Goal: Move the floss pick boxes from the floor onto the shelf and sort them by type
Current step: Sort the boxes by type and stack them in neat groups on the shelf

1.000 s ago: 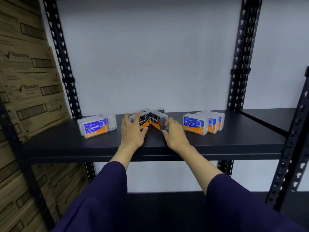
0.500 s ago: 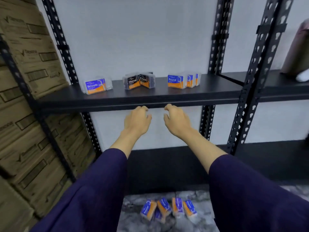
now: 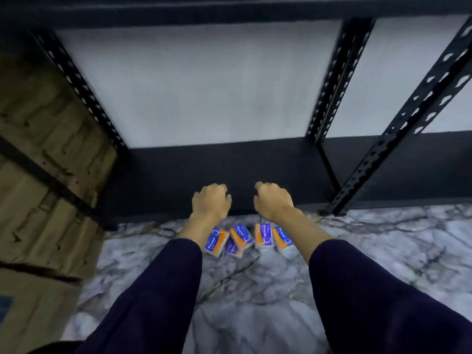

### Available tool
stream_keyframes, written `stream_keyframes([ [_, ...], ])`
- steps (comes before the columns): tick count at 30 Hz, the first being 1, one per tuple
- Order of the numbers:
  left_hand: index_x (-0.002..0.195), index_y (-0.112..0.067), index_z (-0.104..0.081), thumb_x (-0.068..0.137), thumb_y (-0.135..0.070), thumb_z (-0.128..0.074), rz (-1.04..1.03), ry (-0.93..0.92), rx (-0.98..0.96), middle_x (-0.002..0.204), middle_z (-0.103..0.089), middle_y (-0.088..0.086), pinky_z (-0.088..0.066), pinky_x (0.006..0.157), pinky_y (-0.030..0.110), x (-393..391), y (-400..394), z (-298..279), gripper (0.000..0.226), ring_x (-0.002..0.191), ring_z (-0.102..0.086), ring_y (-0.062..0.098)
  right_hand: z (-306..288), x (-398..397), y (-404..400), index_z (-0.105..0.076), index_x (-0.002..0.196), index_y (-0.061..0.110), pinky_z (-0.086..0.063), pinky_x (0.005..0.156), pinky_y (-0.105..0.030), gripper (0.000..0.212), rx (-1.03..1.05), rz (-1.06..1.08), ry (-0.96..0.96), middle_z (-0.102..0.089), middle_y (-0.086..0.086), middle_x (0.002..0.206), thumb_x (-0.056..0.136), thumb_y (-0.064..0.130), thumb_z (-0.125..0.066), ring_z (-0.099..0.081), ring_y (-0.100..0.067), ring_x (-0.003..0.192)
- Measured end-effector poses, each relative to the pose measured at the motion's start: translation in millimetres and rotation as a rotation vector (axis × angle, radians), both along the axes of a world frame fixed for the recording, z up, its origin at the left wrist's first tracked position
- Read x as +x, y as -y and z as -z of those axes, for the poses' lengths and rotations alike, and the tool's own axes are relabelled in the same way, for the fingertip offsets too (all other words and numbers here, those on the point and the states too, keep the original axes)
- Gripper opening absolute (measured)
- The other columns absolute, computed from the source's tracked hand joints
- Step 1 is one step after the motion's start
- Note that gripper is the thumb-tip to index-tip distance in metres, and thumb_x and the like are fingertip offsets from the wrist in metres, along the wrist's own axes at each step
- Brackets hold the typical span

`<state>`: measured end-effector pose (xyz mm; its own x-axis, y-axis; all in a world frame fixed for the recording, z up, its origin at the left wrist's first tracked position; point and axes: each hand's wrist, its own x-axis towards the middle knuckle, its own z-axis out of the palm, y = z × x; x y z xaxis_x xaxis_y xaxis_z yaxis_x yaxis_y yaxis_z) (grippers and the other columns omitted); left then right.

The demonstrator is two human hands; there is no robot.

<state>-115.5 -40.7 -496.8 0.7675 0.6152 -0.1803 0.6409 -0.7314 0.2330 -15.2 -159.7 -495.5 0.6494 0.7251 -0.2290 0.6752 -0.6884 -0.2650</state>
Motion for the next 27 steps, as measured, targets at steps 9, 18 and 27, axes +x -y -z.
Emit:
stream_keyframes([
  [9, 0.13, -0.015, -0.051, 0.093, -0.03, -0.053, -0.144, -0.168, -0.266, 0.131, -0.049, 0.015, -0.048, 0.09, 0.043, -26, -10, 170, 0.04, 0.113, -0.054, 0.036, 166, -10, -26, -0.036, 0.139, 0.007, -0.044, 0.089, -0.042, 0.047, -0.155, -0.021, -0.278, -0.046, -0.021, 0.134, 0.093, 0.01, -0.047, -0.046, -0.038, 0.123],
  [18, 0.15, -0.036, -0.021, 0.088, -0.03, -0.063, -0.197, -0.082, -0.312, 0.147, -0.029, 0.01, -0.044, 0.096, 0.045, -46, -7, 237, 0.075, 0.126, -0.041, 0.033, 257, -34, -45, -0.017, 0.147, 0.026, -0.038, 0.097, -0.048, 0.073, -0.22, -0.176, -0.172, -0.031, -0.015, 0.15, 0.087, 0.027, -0.06, -0.04, -0.043, 0.119],
  [27, 0.15, -0.039, -0.018, 0.091, -0.013, -0.057, -0.133, 0.0, -0.217, 0.151, -0.021, 0.001, -0.04, 0.096, 0.038, -38, -16, 172, 0.075, 0.124, -0.034, 0.029, 177, -17, -47, -0.009, 0.152, 0.025, -0.039, 0.1, -0.043, 0.083, -0.049, 0.072, -0.284, -0.034, -0.021, 0.136, 0.088, 0.03, -0.061, -0.035, -0.038, 0.127],
])
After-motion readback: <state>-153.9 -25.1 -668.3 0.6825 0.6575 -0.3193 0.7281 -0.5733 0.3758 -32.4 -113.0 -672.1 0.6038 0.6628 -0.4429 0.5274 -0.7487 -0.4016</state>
